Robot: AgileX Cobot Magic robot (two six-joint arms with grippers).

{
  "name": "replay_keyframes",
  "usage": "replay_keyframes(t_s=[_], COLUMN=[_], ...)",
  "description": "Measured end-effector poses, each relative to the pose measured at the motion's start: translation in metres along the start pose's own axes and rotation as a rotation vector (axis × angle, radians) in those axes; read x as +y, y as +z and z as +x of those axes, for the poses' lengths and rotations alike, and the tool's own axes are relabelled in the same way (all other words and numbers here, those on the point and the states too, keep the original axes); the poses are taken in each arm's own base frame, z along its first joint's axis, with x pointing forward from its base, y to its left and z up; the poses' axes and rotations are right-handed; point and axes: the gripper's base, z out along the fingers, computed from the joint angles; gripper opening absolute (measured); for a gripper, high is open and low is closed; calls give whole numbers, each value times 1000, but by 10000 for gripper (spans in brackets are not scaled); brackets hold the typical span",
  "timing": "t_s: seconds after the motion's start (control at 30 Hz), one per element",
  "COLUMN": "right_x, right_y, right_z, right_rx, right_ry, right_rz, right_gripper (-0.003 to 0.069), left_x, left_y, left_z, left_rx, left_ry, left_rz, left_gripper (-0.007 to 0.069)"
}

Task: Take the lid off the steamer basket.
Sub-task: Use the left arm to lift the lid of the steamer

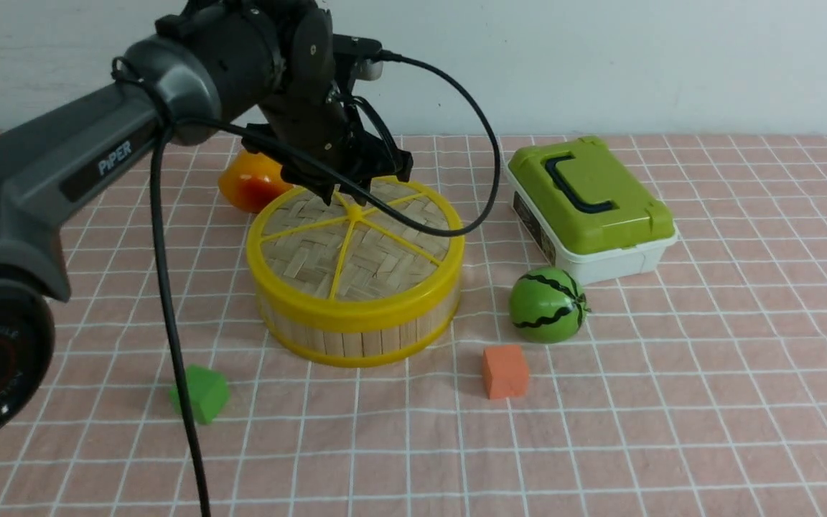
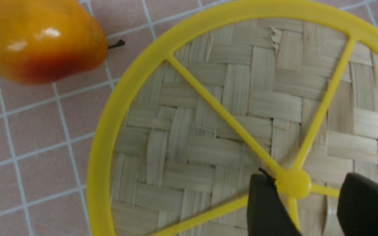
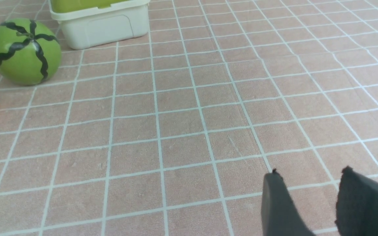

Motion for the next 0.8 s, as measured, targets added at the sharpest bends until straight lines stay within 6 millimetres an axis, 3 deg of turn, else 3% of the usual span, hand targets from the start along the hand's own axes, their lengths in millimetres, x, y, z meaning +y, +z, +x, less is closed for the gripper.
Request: replay_keyframes(t_s=[0.8], right_x=[0], right_y=[0], right_z=[0], right_rx=[0], right_ry=[0], right_rz=[0], right_gripper=[241], left_x=[-4], left_y=[24], left_z=[6], left_rx=[23], left_ry=[-6], left_rz=[28], left_gripper=[304])
